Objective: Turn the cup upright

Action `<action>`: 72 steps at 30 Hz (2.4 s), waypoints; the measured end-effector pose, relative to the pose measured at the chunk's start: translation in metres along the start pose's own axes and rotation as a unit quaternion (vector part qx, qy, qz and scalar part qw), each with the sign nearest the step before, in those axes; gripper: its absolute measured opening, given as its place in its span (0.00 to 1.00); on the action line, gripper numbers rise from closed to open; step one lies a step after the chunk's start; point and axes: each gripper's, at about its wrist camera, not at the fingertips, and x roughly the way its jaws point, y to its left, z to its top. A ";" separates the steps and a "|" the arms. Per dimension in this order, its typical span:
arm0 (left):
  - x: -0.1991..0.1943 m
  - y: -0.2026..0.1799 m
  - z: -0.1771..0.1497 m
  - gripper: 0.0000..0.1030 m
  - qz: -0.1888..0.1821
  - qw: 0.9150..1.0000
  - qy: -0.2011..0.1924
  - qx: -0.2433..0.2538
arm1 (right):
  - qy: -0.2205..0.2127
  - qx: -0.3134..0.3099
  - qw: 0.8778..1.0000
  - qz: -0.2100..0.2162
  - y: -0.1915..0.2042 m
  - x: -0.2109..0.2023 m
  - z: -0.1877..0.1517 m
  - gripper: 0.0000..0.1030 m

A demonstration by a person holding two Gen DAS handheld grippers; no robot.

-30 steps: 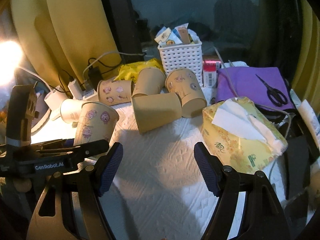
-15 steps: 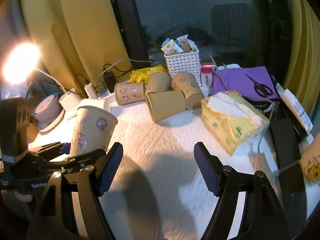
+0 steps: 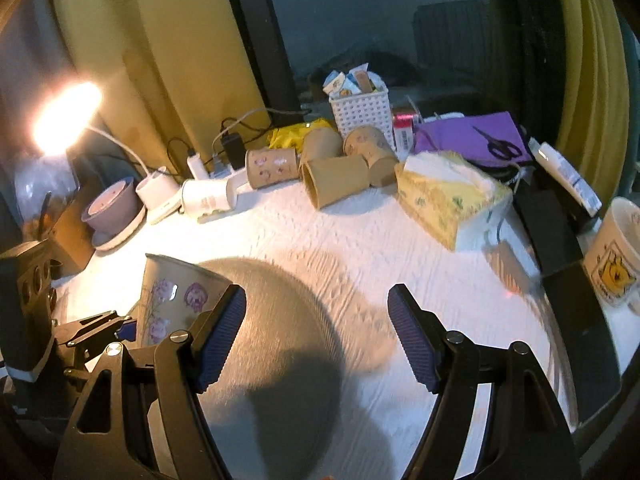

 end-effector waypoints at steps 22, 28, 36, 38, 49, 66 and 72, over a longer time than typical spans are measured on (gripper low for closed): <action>-0.040 0.003 -0.073 0.61 0.008 1.000 -0.023 0.000 | 0.033 -0.005 0.995 0.091 0.075 -0.023 -0.042 0.74; -0.056 0.009 -0.086 0.61 0.002 0.999 -0.037 -0.009 | 0.054 -0.004 0.991 0.125 0.098 -0.020 -0.051 0.74; -0.087 0.010 -0.105 0.61 -0.003 0.996 -0.083 0.011 | 0.078 0.025 0.979 0.188 0.119 -0.019 -0.064 0.74; -0.095 0.005 -0.110 0.61 -0.009 0.995 -0.094 0.025 | 0.088 0.038 0.975 0.203 0.120 -0.018 -0.068 0.74; -0.122 -0.009 -0.125 0.61 -0.017 0.989 -0.134 0.057 | 0.107 0.042 0.962 0.247 0.137 -0.029 -0.075 0.74; -0.108 0.007 -0.127 0.72 0.001 0.994 -0.101 0.035 | 0.106 0.004 0.969 0.224 0.150 -0.018 -0.073 0.68; -0.094 0.018 -0.121 0.72 0.015 0.997 -0.065 0.024 | 0.087 -0.012 0.979 0.186 0.150 -0.009 -0.065 0.68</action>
